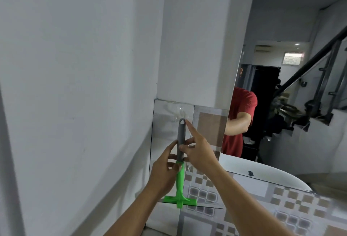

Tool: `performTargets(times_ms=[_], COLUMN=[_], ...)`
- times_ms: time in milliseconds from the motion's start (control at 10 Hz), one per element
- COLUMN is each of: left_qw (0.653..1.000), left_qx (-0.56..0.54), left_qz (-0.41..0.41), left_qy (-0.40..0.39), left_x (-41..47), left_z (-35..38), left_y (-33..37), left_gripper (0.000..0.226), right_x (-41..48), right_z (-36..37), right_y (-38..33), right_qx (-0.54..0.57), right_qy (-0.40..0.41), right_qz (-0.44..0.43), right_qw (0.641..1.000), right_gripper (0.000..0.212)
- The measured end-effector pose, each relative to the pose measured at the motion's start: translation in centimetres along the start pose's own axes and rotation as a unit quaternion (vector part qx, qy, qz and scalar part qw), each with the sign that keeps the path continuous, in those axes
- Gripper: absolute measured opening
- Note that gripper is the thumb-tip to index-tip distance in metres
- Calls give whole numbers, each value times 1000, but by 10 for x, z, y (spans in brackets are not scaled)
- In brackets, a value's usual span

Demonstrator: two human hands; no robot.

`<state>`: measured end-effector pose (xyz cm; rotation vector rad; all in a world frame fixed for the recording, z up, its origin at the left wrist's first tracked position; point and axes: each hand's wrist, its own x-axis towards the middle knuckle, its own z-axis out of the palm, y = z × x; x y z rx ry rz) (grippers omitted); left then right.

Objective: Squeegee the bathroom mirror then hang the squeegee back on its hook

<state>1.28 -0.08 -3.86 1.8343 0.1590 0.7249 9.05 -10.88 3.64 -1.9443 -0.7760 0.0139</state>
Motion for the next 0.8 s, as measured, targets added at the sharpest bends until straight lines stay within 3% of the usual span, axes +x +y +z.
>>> performTargets(times_ms=[600, 800], left_qw=[998, 995], left_qx=[17, 1], left_qz=[37, 3], left_qy=[50, 100], left_x=[25, 6], left_z=[12, 4], left_y=[-28, -18], left_gripper=[61, 66], right_x=[16, -5], right_z=[7, -12], right_y=[17, 4], right_qx=[-44, -72], right_qy=[0, 8], right_qz=[-9, -7], right_qw=[999, 997], right_gripper=[84, 84])
